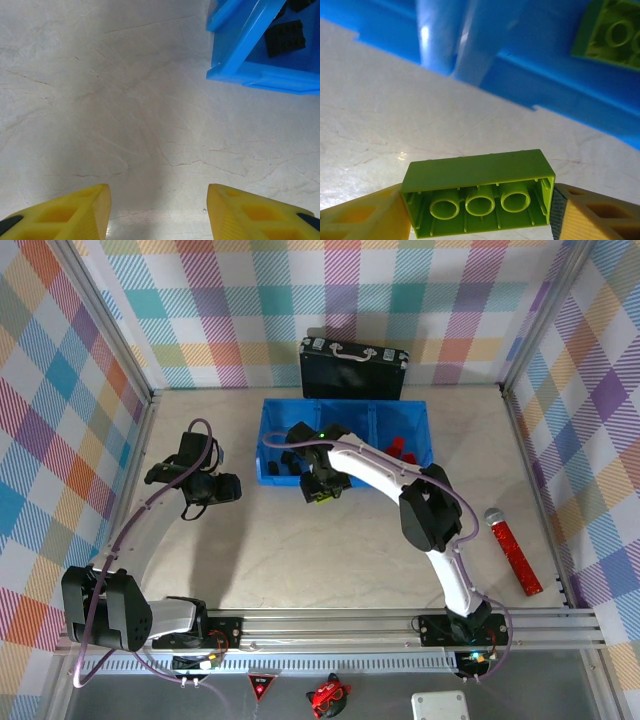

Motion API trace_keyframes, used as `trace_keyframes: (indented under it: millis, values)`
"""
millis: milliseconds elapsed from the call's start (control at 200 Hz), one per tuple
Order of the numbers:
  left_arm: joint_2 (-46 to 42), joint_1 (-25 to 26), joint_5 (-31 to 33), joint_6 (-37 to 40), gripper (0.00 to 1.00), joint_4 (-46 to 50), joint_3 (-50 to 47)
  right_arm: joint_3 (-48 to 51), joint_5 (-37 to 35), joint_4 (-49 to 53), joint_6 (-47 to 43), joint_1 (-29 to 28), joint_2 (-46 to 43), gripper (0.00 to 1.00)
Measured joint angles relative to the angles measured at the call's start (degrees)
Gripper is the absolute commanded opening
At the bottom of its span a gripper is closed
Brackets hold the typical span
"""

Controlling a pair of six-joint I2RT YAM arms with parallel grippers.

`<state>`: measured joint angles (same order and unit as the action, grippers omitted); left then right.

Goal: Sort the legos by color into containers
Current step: Pick up the lego from the center of the table, then place the lego in the container.

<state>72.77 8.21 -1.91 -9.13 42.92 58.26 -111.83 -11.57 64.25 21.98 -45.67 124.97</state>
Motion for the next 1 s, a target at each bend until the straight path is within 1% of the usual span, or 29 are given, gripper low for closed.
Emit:
trace_keyframes:
  millis: [225, 315, 440, 590, 780, 1000]
  values:
    - [-0.02, -0.44, 0.00, 0.00, 0.54, 0.02, 0.00, -4.31, 0.00, 0.96, -0.20, 3.65, 0.00, 0.68]
    - [-0.02, -0.66, 0.00, 0.00, 0.53, 0.02, 0.00, -5.79, -0.02, 1.16, -0.15, 5.22, 0.00, 0.66]
    - [-0.02, -0.81, -0.02, 0.00, 0.54, 0.02, 0.00, -7.56, -0.68, 0.96, 0.33, 7.43, 0.02, 0.65]
    - [-0.02, -0.92, -0.04, 0.00, 0.53, 0.02, 0.00, -11.13, -1.38, 0.59, 1.57, 9.38, 1.92, 0.64]
    - [-0.02, -1.20, -0.20, 0.00, 0.54, 0.00, 0.00, -15.37, -3.10, -0.39, 2.82, 9.99, 6.51, 0.64]
    - [-0.02, -1.36, -0.61, 0.00, 0.54, 0.00, 0.00, -15.72, -5.44, -2.99, 4.26, 10.10, 9.79, 0.65]
